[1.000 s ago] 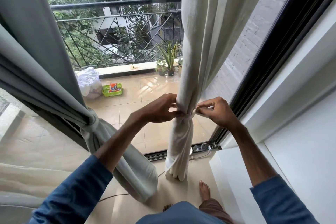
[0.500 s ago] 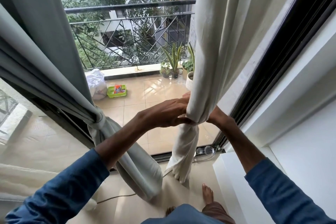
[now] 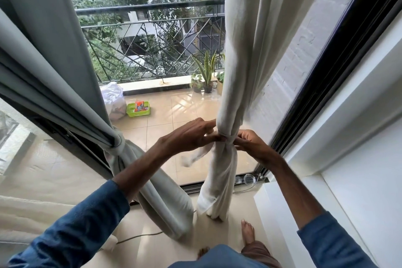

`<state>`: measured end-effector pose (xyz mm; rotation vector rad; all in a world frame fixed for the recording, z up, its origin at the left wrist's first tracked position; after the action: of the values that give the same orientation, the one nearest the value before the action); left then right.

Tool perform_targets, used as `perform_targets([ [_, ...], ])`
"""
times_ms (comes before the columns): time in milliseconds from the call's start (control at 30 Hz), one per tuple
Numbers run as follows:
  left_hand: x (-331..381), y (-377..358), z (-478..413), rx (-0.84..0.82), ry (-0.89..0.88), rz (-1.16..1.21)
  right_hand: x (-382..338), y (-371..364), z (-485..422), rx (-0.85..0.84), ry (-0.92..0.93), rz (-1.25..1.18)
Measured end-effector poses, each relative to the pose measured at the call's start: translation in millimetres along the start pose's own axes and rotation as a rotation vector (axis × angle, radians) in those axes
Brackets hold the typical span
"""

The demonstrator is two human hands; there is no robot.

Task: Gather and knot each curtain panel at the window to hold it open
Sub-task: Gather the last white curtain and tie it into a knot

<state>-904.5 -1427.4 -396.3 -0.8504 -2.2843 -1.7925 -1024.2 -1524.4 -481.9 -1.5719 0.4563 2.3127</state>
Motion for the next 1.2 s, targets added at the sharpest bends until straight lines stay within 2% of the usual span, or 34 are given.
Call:
perform_targets([
  [200, 1, 8, -9, 0.075, 0.032, 0.085, -7, -1, 7, 0.094, 0.033, -0.103],
  [233, 0, 8, -10, 0.091, 0.041, 0.098, -9, 3, 8, 0.184, 0.066, -0.093],
  [333, -8, 8, -12, 0.145, 0.122, 0.099, -24, 24, 23, 0.595, 0.227, 0.059],
  [367, -12, 9, -12, 0.161, 0.166, 0.086, -29, 26, 30, 0.664, 0.256, 0.07],
  [400, -15, 9, -13, 0.173, 0.207, 0.068, -35, 23, 36, 0.666, 0.282, 0.074],
  [533, -25, 7, -17, 0.216, 0.324, -0.039, -45, -18, 42, 0.404, 0.303, 0.208],
  [733, -31, 4, -22, 0.303, 0.486, -0.029, -39, -48, 46, 0.538, 0.333, 0.485],
  [867, -39, 3, -20, 0.313, 0.624, 0.049, -47, -41, 58, 0.746, 0.51, 0.425],
  [967, -46, 3, -17, 0.343, 0.693, 0.157, -53, -32, 63, 0.738, 0.543, 0.441],
  [1100, -49, 6, -14, 0.415, 0.722, 0.245, -45, -27, 60, 0.686, 0.467, 0.341],
  [1200, -45, 11, -12, 0.437, 0.68, 0.236, -27, -17, 53, 0.602, 0.288, -0.042],
])
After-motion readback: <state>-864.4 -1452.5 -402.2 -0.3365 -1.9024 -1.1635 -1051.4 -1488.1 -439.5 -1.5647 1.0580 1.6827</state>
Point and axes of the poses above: each hand's wrist, its own z-axis away from the middle knuckle, its own y-axis out of the back of the hand, x = y × z, the point moved 7 cm from there along -z, towards the middle knuckle, and after that the axes turned 11 degrees about -y, right-handed, at the moved point
